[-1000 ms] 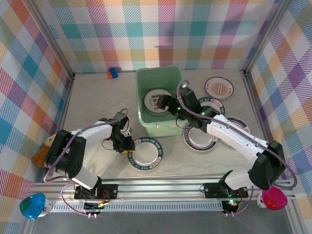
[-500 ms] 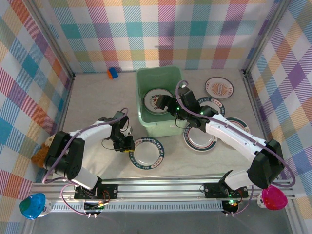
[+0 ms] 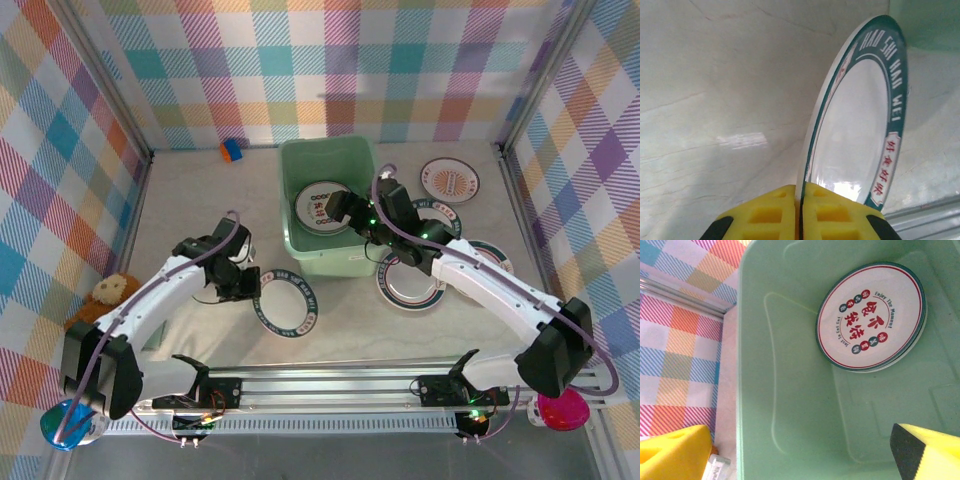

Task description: Place the plates into the plastic bin on the countertop

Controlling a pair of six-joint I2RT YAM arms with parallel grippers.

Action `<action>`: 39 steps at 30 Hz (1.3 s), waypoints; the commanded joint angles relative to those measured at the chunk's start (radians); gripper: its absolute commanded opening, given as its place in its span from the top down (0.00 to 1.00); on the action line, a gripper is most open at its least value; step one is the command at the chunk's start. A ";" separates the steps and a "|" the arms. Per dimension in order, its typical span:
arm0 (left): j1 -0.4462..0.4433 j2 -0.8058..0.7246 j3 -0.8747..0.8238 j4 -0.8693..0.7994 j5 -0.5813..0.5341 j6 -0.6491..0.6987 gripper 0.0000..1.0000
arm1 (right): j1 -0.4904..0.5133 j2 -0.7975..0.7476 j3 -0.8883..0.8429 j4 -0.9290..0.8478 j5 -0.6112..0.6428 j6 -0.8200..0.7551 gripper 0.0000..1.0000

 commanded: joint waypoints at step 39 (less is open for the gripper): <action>0.144 0.096 0.688 0.217 0.191 -0.035 1.00 | -0.175 0.218 0.217 0.224 -0.462 -0.134 0.41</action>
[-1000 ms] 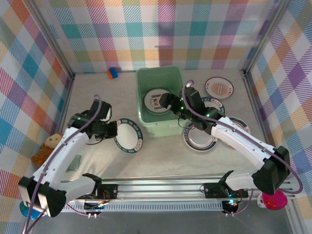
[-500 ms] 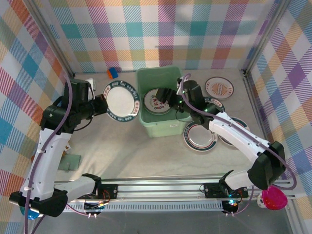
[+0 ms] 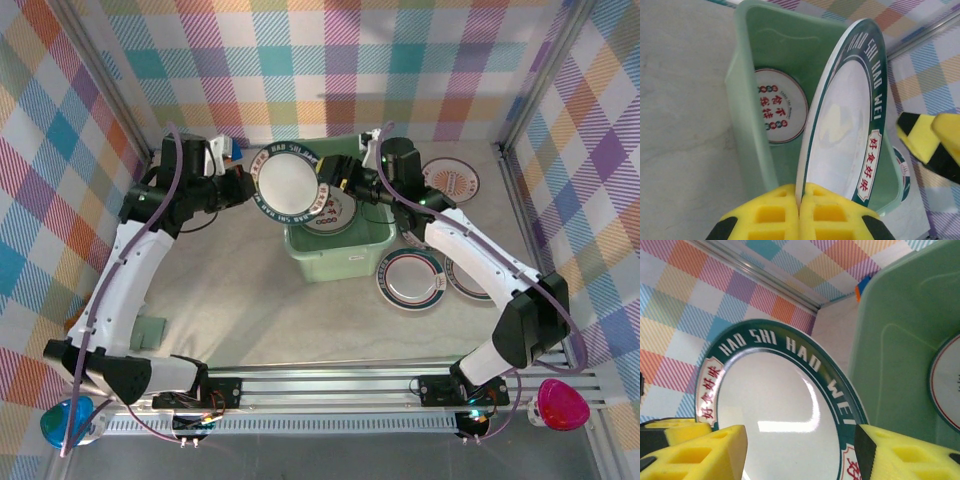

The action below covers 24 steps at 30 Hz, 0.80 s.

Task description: Place the plates into the plastic bin on the countertop

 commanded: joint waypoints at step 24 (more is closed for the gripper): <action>0.044 0.066 0.006 0.186 0.149 -0.062 1.00 | -0.012 0.052 -0.011 0.029 0.035 0.039 0.70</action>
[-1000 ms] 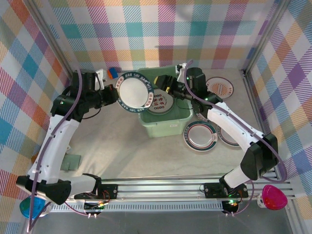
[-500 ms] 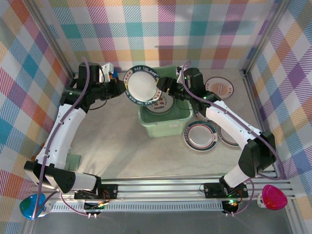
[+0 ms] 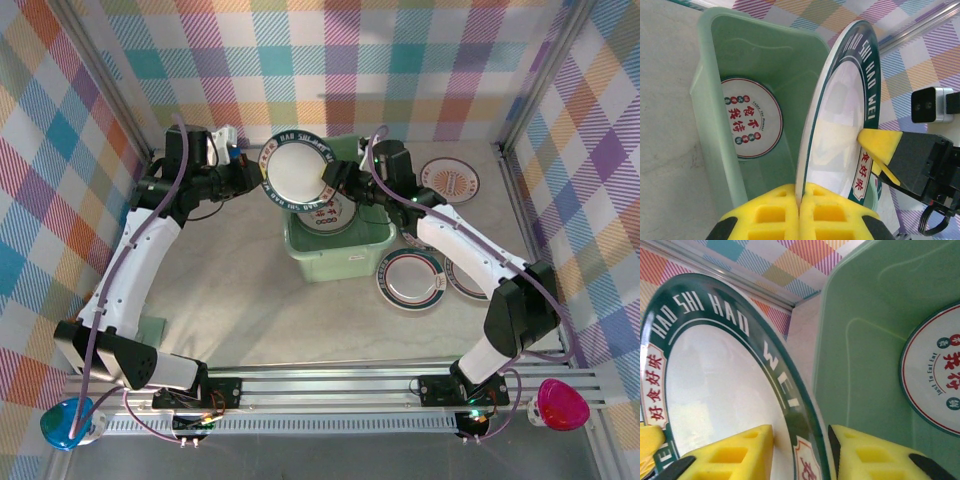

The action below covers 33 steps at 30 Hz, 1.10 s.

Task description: Place the plates into the plastic bin on the countertop

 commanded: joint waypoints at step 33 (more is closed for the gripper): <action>0.034 0.152 0.094 0.028 0.006 0.006 0.46 | -0.005 -0.038 0.040 -0.287 0.520 0.263 1.00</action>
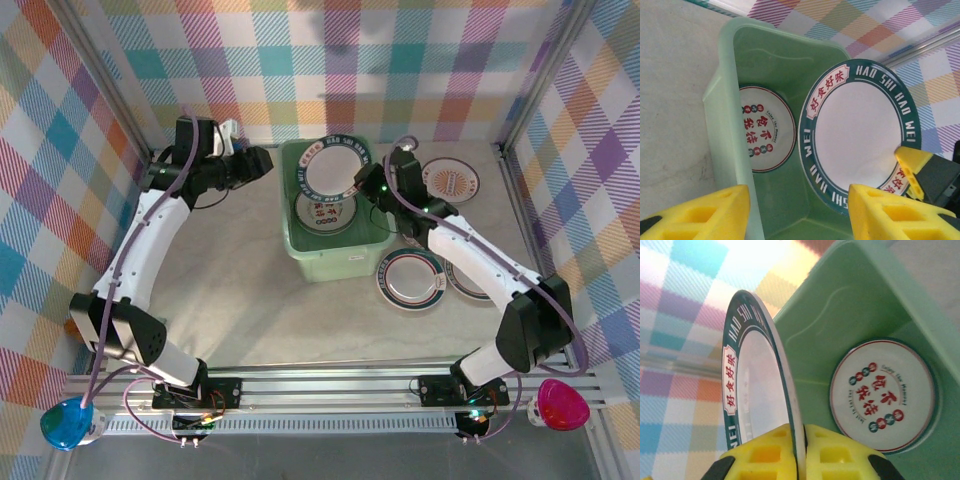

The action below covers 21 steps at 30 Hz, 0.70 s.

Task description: Place the plates into the plastic bin on the countertop

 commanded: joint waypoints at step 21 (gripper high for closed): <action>0.017 -0.019 -0.091 -0.002 -0.001 0.015 0.45 | 0.115 0.399 0.506 -0.578 0.323 0.375 1.00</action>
